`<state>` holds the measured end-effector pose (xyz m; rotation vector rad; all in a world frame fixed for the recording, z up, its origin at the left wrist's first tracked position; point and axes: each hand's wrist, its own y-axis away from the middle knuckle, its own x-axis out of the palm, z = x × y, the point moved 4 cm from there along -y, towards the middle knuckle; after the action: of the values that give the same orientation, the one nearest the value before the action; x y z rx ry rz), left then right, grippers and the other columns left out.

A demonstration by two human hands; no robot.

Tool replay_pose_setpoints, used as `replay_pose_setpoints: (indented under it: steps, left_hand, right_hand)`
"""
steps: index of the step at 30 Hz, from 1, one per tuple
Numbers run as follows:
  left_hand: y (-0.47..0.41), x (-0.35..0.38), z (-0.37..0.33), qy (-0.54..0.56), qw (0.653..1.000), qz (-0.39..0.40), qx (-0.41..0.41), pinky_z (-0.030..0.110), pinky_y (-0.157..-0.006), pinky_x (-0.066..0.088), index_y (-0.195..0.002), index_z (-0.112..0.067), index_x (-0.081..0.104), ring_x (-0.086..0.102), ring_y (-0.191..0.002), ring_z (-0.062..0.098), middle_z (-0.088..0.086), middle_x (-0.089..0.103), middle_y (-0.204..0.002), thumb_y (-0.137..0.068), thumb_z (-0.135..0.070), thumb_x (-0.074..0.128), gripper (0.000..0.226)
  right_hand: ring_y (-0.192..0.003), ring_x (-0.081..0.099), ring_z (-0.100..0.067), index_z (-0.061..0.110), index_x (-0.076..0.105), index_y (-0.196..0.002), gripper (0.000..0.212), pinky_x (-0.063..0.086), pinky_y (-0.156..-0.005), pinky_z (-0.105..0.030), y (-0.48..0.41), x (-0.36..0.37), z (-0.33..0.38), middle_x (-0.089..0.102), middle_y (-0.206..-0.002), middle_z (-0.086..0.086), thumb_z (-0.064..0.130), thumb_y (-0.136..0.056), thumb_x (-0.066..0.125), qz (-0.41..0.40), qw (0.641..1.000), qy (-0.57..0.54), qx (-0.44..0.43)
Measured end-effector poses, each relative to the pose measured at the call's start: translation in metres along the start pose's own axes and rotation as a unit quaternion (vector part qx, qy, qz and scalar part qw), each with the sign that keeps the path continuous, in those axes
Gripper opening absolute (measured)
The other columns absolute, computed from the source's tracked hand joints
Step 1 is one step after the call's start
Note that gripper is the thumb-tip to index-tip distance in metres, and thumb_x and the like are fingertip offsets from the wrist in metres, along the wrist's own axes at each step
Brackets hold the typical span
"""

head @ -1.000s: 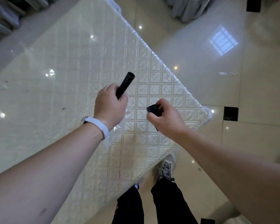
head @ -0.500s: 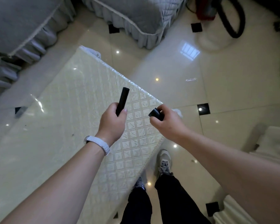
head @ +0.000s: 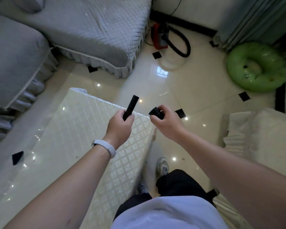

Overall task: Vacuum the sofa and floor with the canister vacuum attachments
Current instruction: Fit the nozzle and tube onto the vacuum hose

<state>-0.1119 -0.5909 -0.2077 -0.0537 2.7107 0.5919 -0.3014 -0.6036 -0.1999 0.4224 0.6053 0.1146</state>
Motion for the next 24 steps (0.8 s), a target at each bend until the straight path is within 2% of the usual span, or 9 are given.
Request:
replay_pose_setpoints:
  steps: [2, 6, 9, 15, 20, 24]
  left_hand:
    - [0.008, 0.012, -0.02, 0.006, 1.0, 0.019, 0.016, 0.028, -0.049, 0.035, -0.092, -0.007, 0.057, 0.037, -0.047, 0.009, -0.005, 0.044, -0.062, -0.098, -0.023, 0.056, 0.017]
    - [0.014, 0.034, -0.065, 0.018, 0.998, 0.046, 0.045, 0.029, -0.05, 0.034, -0.094, -0.013, 0.062, 0.038, -0.048, 0.01, -0.009, 0.045, -0.06, -0.096, -0.025, 0.058, 0.013]
    - [0.01, 0.055, -0.102, 0.032, 0.996, 0.05, 0.067, 0.029, -0.05, 0.034, -0.09, -0.014, 0.062, 0.038, -0.05, 0.011, -0.008, 0.044, -0.06, -0.095, -0.024, 0.059, 0.012]
    - [0.001, 0.127, -0.18, 0.031, 0.991, 0.075, 0.108, 0.021, -0.047, 0.037, -0.091, -0.013, 0.061, 0.04, -0.051, 0.009, -0.005, 0.047, -0.062, -0.096, -0.022, 0.059, 0.011]
    - [-0.007, 0.204, -0.24, 0.034, 0.987, 0.089, 0.129, 0.025, -0.051, 0.041, -0.098, -0.014, 0.064, 0.045, -0.057, 0.012, -0.002, 0.052, -0.068, -0.096, -0.022, 0.06, 0.009]
    - [-0.024, 0.267, -0.273, 0.014, 0.986, 0.093, 0.135, 0.027, -0.054, 0.044, -0.102, -0.015, 0.065, 0.047, -0.057, 0.012, 0.0, 0.054, -0.071, -0.096, -0.025, 0.062, 0.013]
  right_hand:
    - [-0.073, 0.065, -0.022, 0.027, 0.059, -0.101, 0.02, 0.051, -0.063, -0.034, 0.007, -0.019, 0.003, 0.069, -0.089, 0.0, 0.038, -0.085, 0.064, -0.022, 1.0, -0.006, -0.003]
    - [-0.065, 0.057, -0.017, 0.023, 0.06, -0.099, 0.015, 0.045, -0.051, -0.023, 0.017, -0.071, 0.007, 0.066, -0.086, 0.0, 0.032, -0.088, 0.065, -0.067, 0.997, -0.035, -0.014]
    - [-0.065, 0.056, -0.017, 0.026, 0.06, -0.097, 0.013, 0.044, -0.058, -0.027, 0.019, -0.111, 0.005, 0.065, -0.085, 0.0, 0.032, -0.088, 0.066, -0.094, 0.994, -0.053, -0.025]
    - [-0.067, 0.058, -0.013, 0.024, 0.061, -0.103, 0.017, 0.048, -0.06, -0.029, 0.012, -0.198, -0.018, 0.064, -0.084, 0.004, 0.033, -0.09, 0.066, -0.133, 0.986, -0.097, -0.039]
    - [-0.069, 0.059, -0.015, 0.027, 0.057, -0.099, 0.015, 0.056, -0.069, -0.038, -0.008, -0.293, -0.053, 0.061, -0.081, 0.006, 0.034, -0.09, 0.067, -0.153, 0.979, -0.124, -0.049]
    - [-0.072, 0.059, -0.016, 0.028, 0.057, -0.102, 0.018, 0.053, -0.066, -0.035, -0.025, -0.364, -0.09, 0.062, -0.085, 0.005, 0.035, -0.09, 0.067, -0.153, 0.978, -0.132, -0.05]
